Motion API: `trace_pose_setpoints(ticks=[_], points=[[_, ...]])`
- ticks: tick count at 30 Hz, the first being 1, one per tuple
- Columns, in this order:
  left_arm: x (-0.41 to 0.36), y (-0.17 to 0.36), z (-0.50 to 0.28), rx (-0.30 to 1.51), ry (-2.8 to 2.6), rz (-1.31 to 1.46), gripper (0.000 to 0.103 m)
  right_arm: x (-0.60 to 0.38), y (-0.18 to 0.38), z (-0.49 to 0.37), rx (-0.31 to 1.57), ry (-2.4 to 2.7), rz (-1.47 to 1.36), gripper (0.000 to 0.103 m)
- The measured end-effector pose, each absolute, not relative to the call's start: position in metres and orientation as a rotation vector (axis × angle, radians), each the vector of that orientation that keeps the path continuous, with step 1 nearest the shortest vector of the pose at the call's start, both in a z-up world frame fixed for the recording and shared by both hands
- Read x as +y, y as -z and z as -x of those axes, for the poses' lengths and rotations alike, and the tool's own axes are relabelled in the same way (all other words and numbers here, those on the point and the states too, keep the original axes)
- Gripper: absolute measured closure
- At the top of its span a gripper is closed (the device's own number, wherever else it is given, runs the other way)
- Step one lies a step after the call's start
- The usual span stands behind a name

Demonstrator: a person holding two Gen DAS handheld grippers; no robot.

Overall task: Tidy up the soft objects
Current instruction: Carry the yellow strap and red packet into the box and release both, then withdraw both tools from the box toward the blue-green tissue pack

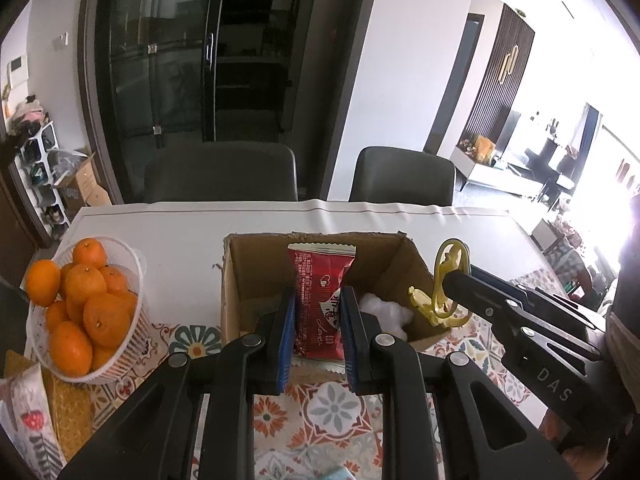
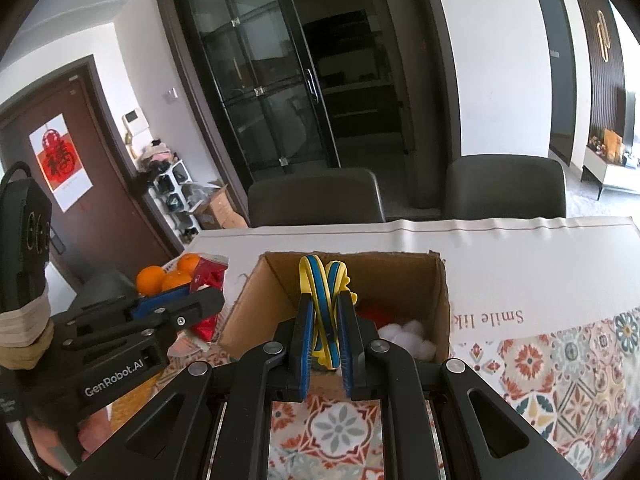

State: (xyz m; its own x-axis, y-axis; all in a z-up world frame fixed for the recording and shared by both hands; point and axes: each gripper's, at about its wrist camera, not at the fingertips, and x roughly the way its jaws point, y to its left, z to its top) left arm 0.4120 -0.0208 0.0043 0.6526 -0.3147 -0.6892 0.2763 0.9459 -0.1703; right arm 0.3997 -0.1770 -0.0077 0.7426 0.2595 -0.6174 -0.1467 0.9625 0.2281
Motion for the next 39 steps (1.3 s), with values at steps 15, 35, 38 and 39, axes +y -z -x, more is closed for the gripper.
trace_pose_setpoints(ticks=[15,35,38,39], points=[[-0.04,0.025,-0.469,0.891,0.333,-0.014,0.08,-0.183,0.047,-0.459,0.849,-0.246,-0.197,0.09],[-0.022,0.029,-0.441,0.851,0.129,-0.108,0.022,-0.183,0.054,-0.443,0.885,-0.152,-0.186,0.05],[-0.016,0.023,-0.427,0.828,0.103,-0.11,0.015,-0.178,0.048,-0.432,0.876,-0.159,-0.169,0.042],[-0.014,0.022,-0.42,0.815,0.091,-0.11,0.014,-0.175,0.045,-0.427,0.87,-0.154,-0.155,0.038]])
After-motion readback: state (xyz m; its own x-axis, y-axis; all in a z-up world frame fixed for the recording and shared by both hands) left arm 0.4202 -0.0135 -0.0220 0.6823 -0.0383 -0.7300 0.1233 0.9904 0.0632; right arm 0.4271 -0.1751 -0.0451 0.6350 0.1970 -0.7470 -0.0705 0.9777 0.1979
